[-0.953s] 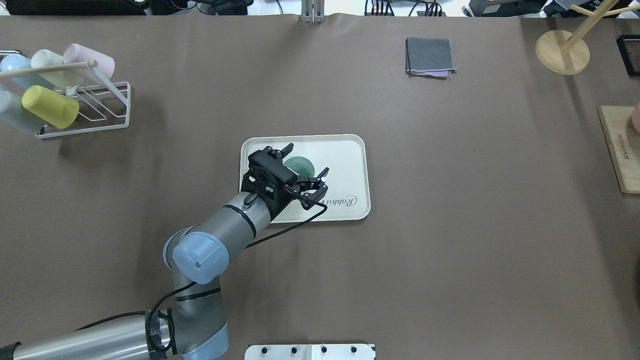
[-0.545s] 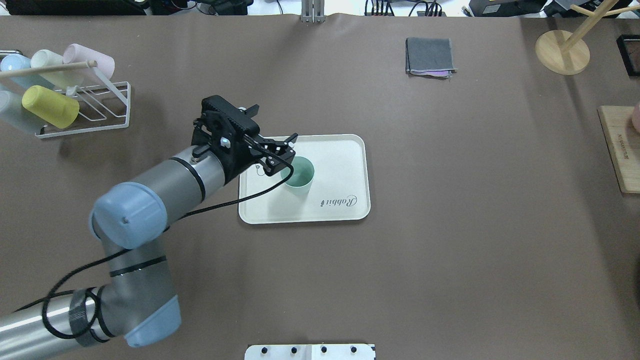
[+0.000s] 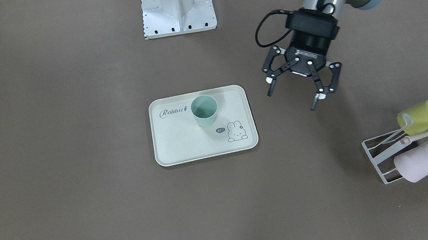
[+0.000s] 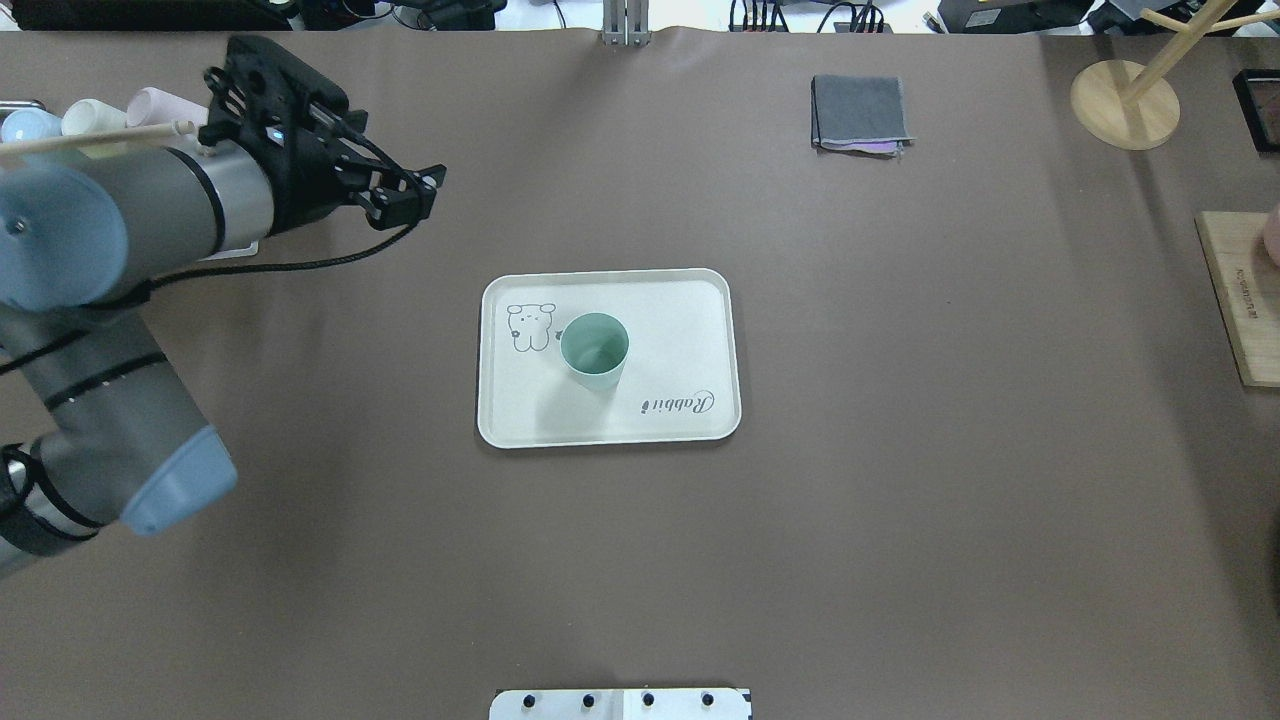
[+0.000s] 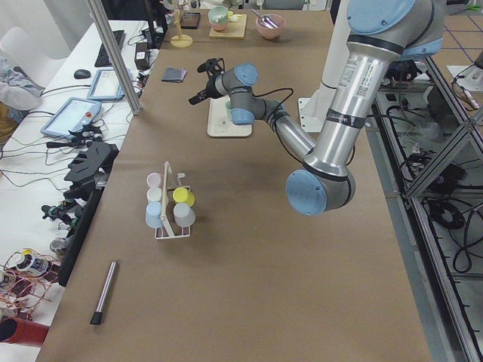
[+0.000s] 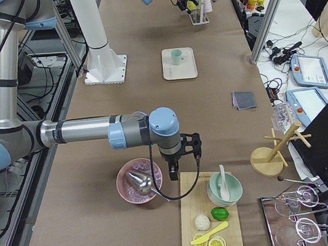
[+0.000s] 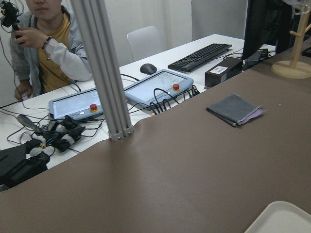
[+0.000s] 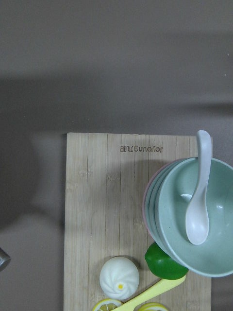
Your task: Pick up and place green cup on tray
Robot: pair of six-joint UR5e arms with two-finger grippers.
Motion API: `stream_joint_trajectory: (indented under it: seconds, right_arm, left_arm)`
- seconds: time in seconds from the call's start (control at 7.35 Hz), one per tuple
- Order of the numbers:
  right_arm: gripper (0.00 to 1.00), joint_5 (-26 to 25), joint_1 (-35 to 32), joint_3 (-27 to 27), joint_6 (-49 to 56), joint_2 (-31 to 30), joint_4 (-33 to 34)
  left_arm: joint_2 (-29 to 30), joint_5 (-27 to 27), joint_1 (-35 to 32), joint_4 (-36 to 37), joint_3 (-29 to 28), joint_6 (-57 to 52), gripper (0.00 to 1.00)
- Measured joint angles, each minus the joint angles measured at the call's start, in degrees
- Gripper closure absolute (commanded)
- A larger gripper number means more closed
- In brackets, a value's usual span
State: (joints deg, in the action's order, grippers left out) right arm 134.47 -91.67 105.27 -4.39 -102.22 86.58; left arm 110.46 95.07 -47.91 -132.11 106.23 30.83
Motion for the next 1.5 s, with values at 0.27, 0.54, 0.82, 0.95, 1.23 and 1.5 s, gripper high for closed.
stream_joint_trajectory:
  seconds: [0.27,0.54,0.82,0.95,1.23,1.5]
  right_arm:
    - [0.00,0.1,0.0,0.0,0.0,0.0,0.0]
    - [0.00,-0.1,0.0,0.0,0.0,0.1,0.0]
    - [0.00,-0.4,0.0,0.0,0.0,0.1,0.0]
    - [0.00,-0.4,0.0,0.0,0.1,0.1,0.0]
    - [0.00,-0.8,0.1,-0.2,0.5,0.1,0.0]
    - [0.00,-1.9,0.1,-0.6,0.4,0.0,0.1]
  left_arm:
    - [0.3,19.5,-15.4,10.3,-1.0,-1.0,0.02]
    - [0.3,34.9,-29.7,19.5,-5.4,-6.1,0.02]
    - [-1.7,38.4,-38.3,25.3,-10.1,-13.8,0.02]
    - [-3.0,38.6,-40.7,27.7,-12.4,-16.4,0.03]
    - [-5.0,38.5,-43.3,29.6,-18.2,-19.2,0.03]
    - [-7.0,38.2,-44.2,29.8,-22.3,-20.5,0.03]
